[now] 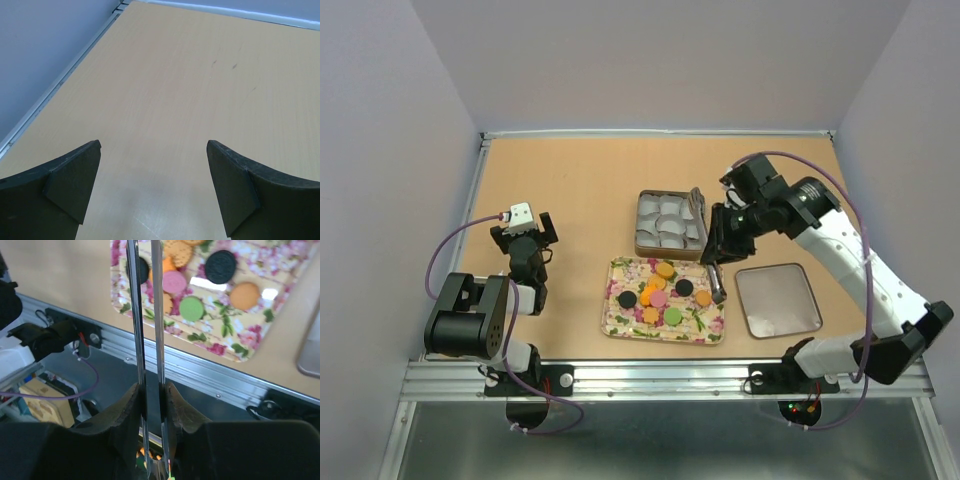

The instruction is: Pack the cookies

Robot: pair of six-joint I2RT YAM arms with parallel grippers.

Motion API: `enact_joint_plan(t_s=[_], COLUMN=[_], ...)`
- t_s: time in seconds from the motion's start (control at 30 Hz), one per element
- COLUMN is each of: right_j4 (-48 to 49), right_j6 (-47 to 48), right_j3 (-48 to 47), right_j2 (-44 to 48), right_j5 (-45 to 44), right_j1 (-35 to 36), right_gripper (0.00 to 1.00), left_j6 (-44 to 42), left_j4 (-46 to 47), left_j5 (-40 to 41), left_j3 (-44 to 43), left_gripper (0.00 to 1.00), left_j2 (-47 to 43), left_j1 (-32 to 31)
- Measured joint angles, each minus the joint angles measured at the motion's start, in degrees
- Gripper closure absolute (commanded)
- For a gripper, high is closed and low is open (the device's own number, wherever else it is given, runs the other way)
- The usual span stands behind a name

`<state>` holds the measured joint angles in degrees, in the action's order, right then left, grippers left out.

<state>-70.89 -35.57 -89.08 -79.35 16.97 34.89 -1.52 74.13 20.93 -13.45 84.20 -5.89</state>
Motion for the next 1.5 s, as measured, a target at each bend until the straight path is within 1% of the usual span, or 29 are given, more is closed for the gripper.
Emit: enact_joint_plan(t_s=[0.1, 0.23, 0.27, 0.37, 0.43, 0.5, 0.53, 0.6, 0.63, 0.67, 0.7, 0.77, 0.8, 0.87, 0.93, 1.0, 1.07, 1.13, 1.17, 1.2, 1.23, 1.27, 1.5], right_j4=[-3.1, -4.8, -5.4, -6.5, -6.7, -6.6, -6.6, -6.7, -6.6, -6.6, -6.7, -6.7, -6.7, -6.7, -6.2, -4.7, -4.5, -4.2, -4.2, -4.3, -4.2, -4.0, -2.3], right_j6=[-1.8, -4.5, -5.3, -8.0, -9.2, -9.6, -9.7, -9.6, -9.6, -9.4, -9.0, -8.1, -7.5, -6.3, -5.4, -4.4, -3.8, -3.4, -3.1, -2.8, -2.5, -2.2, -0.6], right_j3=[0.3, 5.6, 6.9, 9.5, 10.1, 10.1, 10.1, 10.0, 10.0, 10.0, 10.0, 10.0, 10.0, 10.0, 10.4, 13.2, 17.0, 20.1, 21.6, 22.3, 22.6, 22.6, 22.5], right_j2=[3.7, 10.2, 10.9, 10.3, 8.2, 5.7, 4.6, 3.5, 3.3, 3.1, 3.1, 3.2, 3.3, 3.3, 3.8, 5.6, 7.5, 8.7, 9.2, 9.4, 9.6, 9.6, 8.7], right_j5=[-0.2, 1.1, 1.2, 1.0, 0.0, -2.0, -3.4, -5.7, -7.0, -9.0, -10.8, -13.8, -15.3, -17.9, -18.4, -15.8, -13.1, -11.3, -10.3, -9.5, -8.9, -7.9, -4.9], right_j1=[-0.2, 0.8, 1.5, 6.9, 10.8, 13.5, 14.1, 14.3, 14.3, 14.3, 14.3, 14.2, 14.2, 14.2, 14.2, 14.2, 14.2, 14.3, 14.3, 14.3, 14.3, 14.3, 14.3], right_gripper=[1.0, 1.0, 1.0, 1.0, 1.0, 1.0, 1.0, 1.0, 1.0, 1.0, 1.0, 1.0, 1.0, 1.0, 1.0, 1.0, 0.99, 0.97, 0.91, 0.89, 0.82, 0.79, 0.71], left_j6=[0.0, 0.0, 0.0, -0.2, 0.0, 1.1, 2.7, 5.5, 8.5, 11.3, 13.1, 15.6, 17.7, 20.7, 23.3, 25.9, 27.1, 27.5, 27.5, 27.5, 27.5, 27.5, 27.7], left_j4=[0.0, 0.0, 0.0, -0.8, -7.7, -18.3, -24.7, -31.8, -37.9, -42.4, -45.2, -49.6, -53.7, -59.5, -64.7, -70.6, -75.3, -78.6, -80.6, -82.2, -83.5, -84.7, -90.9], left_j5=[0.0, 0.0, 0.0, 0.0, -0.1, 0.3, 1.1, 2.9, 4.3, 4.2, 2.6, -3.1, -7.8, -14.4, -19.2, -23.3, -25.3, -26.4, -27.0, -27.3, -27.6, -28.0, -28.7], left_j3=[0.0, 0.0, 0.0, 0.0, -2.2, -9.3, -15.3, -22.5, -26.9, -30.6, -32.0, -32.1, -31.9, -31.9, -32.0, -32.0, -32.0, -32.0, -32.0, -32.2, -32.3, -32.6, -32.9], left_gripper=[0.01, 0.01, 0.01, 0.01, 0.01, 0.01, 0.01, 0.01, 0.01, 0.01, 0.01, 0.01, 0.01, 0.01, 0.01, 0.01, 0.01, 0.01, 0.01, 0.01, 0.01, 0.01, 0.01], left_j2=[0.0, 0.0, 0.0, -1.4, -6.4, -11.4, -13.0, -14.3, -14.9, -15.3, -15.9, -17.5, -18.4, -18.2, -17.2, -16.3, -16.9, -18.5, -19.8, -21.2, -22.4, -23.8, -34.2], left_j1=[0.0, 0.0, 0.0, 0.0, 0.0, 0.0, 0.0, 0.0, 0.0, 0.6, 1.5, 3.4, 4.8, 5.7, 5.6, 5.4, 5.3, 5.3, 5.3, 5.3, 5.3, 5.3, 5.3])
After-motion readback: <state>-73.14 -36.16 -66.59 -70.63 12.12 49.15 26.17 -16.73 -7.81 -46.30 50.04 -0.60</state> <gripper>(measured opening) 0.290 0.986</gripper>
